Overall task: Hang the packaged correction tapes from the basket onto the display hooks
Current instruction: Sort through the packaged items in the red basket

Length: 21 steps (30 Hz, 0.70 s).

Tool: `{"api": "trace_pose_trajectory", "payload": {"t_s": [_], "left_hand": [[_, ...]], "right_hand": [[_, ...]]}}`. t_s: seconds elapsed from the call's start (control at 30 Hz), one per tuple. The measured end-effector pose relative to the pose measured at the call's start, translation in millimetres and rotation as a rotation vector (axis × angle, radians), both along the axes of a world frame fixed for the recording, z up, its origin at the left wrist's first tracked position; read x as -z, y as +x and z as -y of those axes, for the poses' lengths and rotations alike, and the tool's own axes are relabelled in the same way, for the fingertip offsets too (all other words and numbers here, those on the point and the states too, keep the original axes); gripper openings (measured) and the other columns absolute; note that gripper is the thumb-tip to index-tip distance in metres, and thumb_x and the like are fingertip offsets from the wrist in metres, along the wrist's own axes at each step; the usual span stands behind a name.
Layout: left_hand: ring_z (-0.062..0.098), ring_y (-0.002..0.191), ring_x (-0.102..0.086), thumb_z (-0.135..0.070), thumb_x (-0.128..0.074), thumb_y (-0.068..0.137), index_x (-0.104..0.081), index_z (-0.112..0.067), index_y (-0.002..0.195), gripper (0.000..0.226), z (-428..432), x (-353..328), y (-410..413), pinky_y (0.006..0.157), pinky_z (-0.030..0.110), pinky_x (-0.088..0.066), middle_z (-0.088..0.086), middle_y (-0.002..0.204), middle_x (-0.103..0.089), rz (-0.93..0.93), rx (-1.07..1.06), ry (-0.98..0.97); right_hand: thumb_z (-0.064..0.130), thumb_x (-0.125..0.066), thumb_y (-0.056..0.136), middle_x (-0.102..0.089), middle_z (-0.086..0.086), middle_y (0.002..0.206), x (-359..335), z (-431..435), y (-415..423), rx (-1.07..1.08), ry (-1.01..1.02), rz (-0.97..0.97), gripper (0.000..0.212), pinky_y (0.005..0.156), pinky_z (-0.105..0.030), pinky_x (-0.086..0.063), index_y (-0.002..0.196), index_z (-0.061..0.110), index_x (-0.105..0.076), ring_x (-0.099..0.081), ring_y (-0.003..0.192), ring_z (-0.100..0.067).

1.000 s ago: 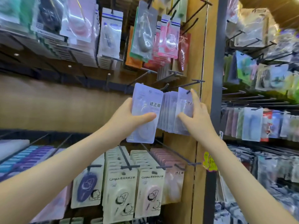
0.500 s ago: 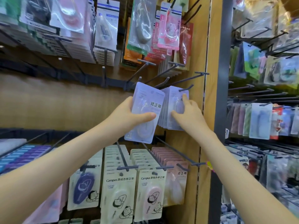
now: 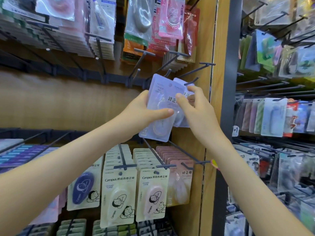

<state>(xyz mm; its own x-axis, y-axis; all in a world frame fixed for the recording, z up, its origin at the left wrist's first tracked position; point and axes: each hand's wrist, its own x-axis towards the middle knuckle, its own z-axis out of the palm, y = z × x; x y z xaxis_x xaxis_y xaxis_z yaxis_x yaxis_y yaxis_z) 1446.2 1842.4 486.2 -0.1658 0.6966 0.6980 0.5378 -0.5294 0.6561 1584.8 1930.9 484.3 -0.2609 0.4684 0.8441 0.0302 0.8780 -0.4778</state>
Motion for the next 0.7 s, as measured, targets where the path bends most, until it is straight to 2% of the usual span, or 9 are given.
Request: {"api": "trace_pose_trajectory", "payload": {"t_s": [0.1,0.2,0.23,0.3,0.37,0.43,0.53,0.6,0.7], "left_hand": [[0.002,0.096,-0.066,-0.027,-0.077,0.079,-0.053,-0.028,0.117,0.045,-8.6,-2.0,11.2,0.079,0.025,-0.056,-0.010,0.113,-0.066,-0.026,0.011,0.015],[0.000,0.095,-0.065,-0.029,-0.077,0.078,-0.053,-0.030,0.115,0.045,-14.5,-4.0,16.9,0.078,0.023,-0.055,-0.011,0.113,-0.065,-0.039,0.000,0.024],[0.002,0.097,-0.065,-0.029,-0.078,0.077,-0.053,-0.029,0.116,0.046,-15.5,-4.2,19.0,0.080,0.025,-0.055,-0.010,0.114,-0.065,-0.052,-0.003,0.022],[0.004,0.098,-0.065,-0.029,-0.079,0.077,-0.054,-0.027,0.119,0.049,-17.9,-3.6,23.4,0.082,0.028,-0.056,-0.008,0.114,-0.065,-0.075,0.018,0.030],[-0.001,0.094,-0.065,-0.025,-0.078,0.079,-0.053,-0.028,0.118,0.046,-18.2,-2.4,29.8,0.077,0.020,-0.056,-0.011,0.111,-0.065,-0.076,0.052,0.055],[-0.004,0.091,-0.065,-0.024,-0.077,0.079,-0.053,-0.031,0.114,0.044,-18.9,-1.3,35.2,0.073,0.016,-0.055,-0.013,0.108,-0.066,-0.085,0.057,0.072],[-0.001,0.093,-0.066,-0.020,-0.077,0.079,-0.056,-0.038,0.101,0.036,-19.9,1.1,39.0,0.080,0.025,-0.057,-0.012,0.106,-0.067,-0.128,0.049,0.070],[0.001,0.097,-0.066,-0.019,-0.077,0.080,-0.056,-0.038,0.104,0.037,-19.1,3.1,38.1,0.086,0.030,-0.056,-0.010,0.110,-0.068,-0.112,0.077,0.055],[0.001,0.101,-0.065,-0.018,-0.070,0.086,-0.052,-0.034,0.116,0.038,-16.9,4.4,32.4,0.088,0.029,-0.055,-0.012,0.115,-0.066,-0.036,0.121,0.042]], "right_hand": [[0.037,-0.049,0.098,-0.049,0.006,0.118,2.1,-6.9,3.2,0.017,-0.007,0.033,0.023,0.071,0.004,-0.036,0.119,0.028,-0.043,-0.048,0.097,0.003],[0.038,-0.053,0.096,-0.053,0.005,0.128,6.4,-11.3,6.8,0.002,0.031,-0.055,0.040,0.097,-0.027,-0.045,0.131,0.021,-0.048,-0.051,0.115,-0.009],[0.037,-0.055,0.095,-0.056,0.007,0.123,7.9,-10.7,8.6,-0.018,0.034,-0.081,0.038,0.094,-0.028,-0.047,0.129,0.022,-0.049,-0.053,0.111,-0.006],[0.031,-0.057,0.094,-0.058,0.015,0.111,9.8,-7.2,11.5,-0.087,0.015,-0.104,0.035,0.079,-0.014,-0.049,0.127,0.023,-0.047,-0.057,0.095,0.007],[0.030,-0.059,0.093,-0.059,0.021,0.104,10.3,-3.5,13.6,-0.161,-0.032,-0.103,0.040,0.070,-0.007,-0.047,0.129,0.024,-0.043,-0.057,0.086,0.016],[0.034,-0.062,0.090,-0.060,0.022,0.105,11.3,-2.6,14.5,-0.200,-0.063,-0.108,0.044,0.069,-0.006,-0.047,0.129,0.028,-0.043,-0.058,0.087,0.016],[0.031,-0.066,0.088,-0.062,0.020,0.103,12.1,-4.2,18.5,-0.181,-0.089,-0.104,0.040,0.065,-0.006,-0.047,0.123,0.032,-0.047,-0.060,0.085,0.015],[0.032,-0.067,0.087,-0.063,0.021,0.103,10.8,-7.9,23.3,-0.124,-0.086,-0.096,0.038,0.069,-0.009,-0.051,0.121,0.033,-0.050,-0.061,0.088,0.012],[0.036,-0.065,0.088,-0.061,0.021,0.113,7.4,-14.9,29.3,-0.063,-0.069,-0.109,0.060,0.076,-0.012,-0.050,0.141,0.032,-0.036,-0.060,0.094,0.010]]}}
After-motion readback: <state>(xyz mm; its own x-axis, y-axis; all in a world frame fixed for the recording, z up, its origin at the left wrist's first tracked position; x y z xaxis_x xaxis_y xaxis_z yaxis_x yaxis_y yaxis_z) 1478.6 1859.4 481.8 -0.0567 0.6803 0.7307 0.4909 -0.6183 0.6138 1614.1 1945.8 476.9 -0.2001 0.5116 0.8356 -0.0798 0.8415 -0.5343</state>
